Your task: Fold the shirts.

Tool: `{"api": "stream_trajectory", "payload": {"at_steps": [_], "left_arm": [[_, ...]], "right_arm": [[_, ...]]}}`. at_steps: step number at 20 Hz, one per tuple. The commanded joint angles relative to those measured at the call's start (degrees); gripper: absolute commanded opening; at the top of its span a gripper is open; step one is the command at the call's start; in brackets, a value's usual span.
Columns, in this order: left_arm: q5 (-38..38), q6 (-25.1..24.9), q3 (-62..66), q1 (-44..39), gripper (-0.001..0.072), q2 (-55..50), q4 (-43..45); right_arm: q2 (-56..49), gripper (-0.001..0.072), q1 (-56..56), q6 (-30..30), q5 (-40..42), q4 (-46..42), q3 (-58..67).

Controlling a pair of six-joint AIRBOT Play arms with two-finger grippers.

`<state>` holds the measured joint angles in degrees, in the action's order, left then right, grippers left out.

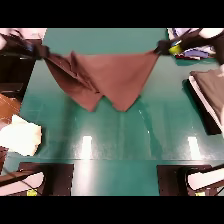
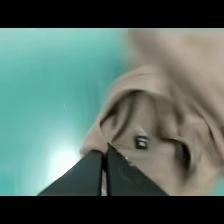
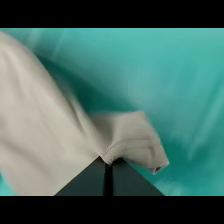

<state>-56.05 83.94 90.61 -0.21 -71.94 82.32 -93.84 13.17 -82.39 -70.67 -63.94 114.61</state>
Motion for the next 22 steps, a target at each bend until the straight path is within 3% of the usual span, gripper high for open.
{"api": "stream_trajectory", "payload": {"at_steps": [1, 6, 9, 16, 19, 22], "left_arm": [[4.7, 0.04, 0.0, 1.07, 0.0021, 12.74, -0.66], [6.16, 0.07, 0.46, 1.07, 0.0021, 26.69, -1.75], [6.08, 0.07, 2.69, 1.07, 0.0021, 32.72, -1.75], [3.48, 0.09, 10.64, 1.07, 0.0021, 37.83, -6.4], [-2.34, 0.35, 10.51, 1.07, 0.002, 36.83, -11.34], [-15.5, 1.53, 10.34, 1.07, 0.002, 30.16, -10.08]], "right_arm": [[11.98, 0.0017, -4.61, -0.02, -3.3, -4.17, 3.23], [24.63, 0.0017, -7.98, 0.0, -8.0, -4.98, 3.15], [31.36, 0.0017, -8.37, -0.02, -7.72, -10.49, 3.15], [40.02, 0.0017, -8.37, -0.11, -7.89, -20.65, 3.15], [37.62, 0.0017, -8.37, -1.05, -9.68, -20.72, 3.15], [30.08, 0.0017, -8.35, -1.62, -14.64, -20.65, 3.15]]}}
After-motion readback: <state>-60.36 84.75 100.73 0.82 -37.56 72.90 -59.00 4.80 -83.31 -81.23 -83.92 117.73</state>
